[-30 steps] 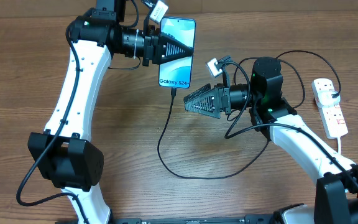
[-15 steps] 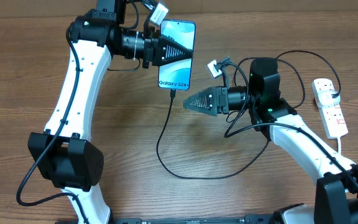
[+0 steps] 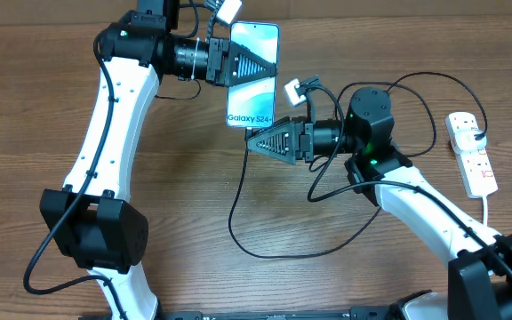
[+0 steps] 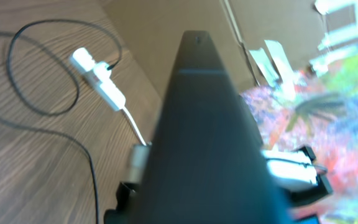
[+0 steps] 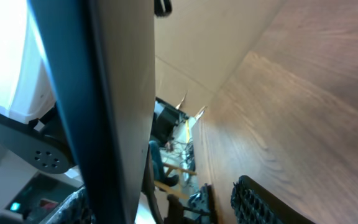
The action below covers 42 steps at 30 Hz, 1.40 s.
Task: Plug charger to phone and switch on socket
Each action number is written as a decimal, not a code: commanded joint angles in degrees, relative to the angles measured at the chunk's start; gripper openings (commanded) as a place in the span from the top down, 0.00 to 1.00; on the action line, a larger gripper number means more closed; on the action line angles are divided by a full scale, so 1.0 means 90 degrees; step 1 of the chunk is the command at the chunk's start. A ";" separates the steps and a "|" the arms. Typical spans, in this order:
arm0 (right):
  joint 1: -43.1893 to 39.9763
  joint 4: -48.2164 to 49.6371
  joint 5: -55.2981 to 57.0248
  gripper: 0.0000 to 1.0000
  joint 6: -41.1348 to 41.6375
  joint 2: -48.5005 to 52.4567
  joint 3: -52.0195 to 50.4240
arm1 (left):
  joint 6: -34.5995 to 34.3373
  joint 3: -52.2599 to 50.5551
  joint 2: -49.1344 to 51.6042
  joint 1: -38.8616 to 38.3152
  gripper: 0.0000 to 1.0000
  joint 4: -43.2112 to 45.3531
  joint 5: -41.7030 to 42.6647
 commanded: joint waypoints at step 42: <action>-0.0330 0.0505 0.1073 0.96 0.0869 0.0012 0.0083 | -0.0481 0.0049 -0.0073 -0.0257 0.96 -0.0503 0.0012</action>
